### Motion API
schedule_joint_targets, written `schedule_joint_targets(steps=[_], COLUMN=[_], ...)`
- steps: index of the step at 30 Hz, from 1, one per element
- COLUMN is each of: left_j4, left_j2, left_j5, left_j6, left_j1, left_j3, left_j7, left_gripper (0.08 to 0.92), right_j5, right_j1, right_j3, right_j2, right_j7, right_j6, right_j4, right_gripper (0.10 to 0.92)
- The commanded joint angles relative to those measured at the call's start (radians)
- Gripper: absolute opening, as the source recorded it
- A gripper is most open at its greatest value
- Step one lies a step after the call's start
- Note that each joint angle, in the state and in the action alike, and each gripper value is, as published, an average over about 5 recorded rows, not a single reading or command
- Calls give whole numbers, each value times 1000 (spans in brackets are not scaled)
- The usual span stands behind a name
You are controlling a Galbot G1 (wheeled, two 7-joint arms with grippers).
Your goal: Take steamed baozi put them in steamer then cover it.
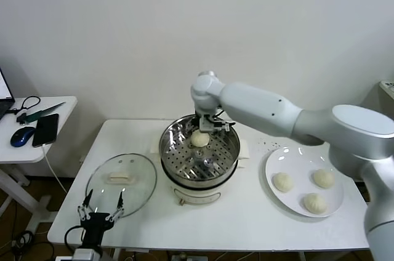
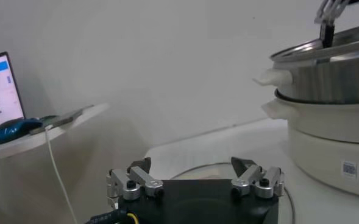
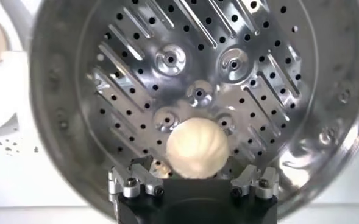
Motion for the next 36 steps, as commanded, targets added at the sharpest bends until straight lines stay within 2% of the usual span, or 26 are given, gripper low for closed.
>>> schedule_joint_targets(steps=[1, 5, 9, 12, 16, 22, 27, 36], left_j4=[-4, -12, -13, -14, -17, -23, -25, -17], left_j2=[3, 2, 1, 1, 6, 7, 6, 1], left_j5=[0, 1, 1, 1, -13, -27, -26, -24], left_j6=[-1, 0, 0, -2, -3, 2, 9, 8], left_j1=[3, 5, 6, 9, 16, 14, 13, 19], left_j3=[0, 3, 7, 6, 4, 4, 9, 7], left_j7=[0, 0, 0, 0, 1, 6, 0, -1], left_gripper=[823, 823, 823, 823, 823, 823, 823, 823], right_j5=[438, 678, 873, 943, 894, 730, 606, 484], right_j1=[267, 326, 296, 233, 104, -96, -270, -497], right_j3=[-194, -253, -267, -253, -218, -137, -4, 190], right_j2=[-268, -420, -548, -630, -708, -754, -749, -682], right_j7=[143, 125, 123, 121, 100, 73, 74, 91], right_j6=[-345, -592, -740, -808, -829, -809, -792, -770], right_j4=[194, 236, 235, 243, 237, 207, 173, 91], right_gripper=[823, 823, 823, 823, 823, 823, 823, 823])
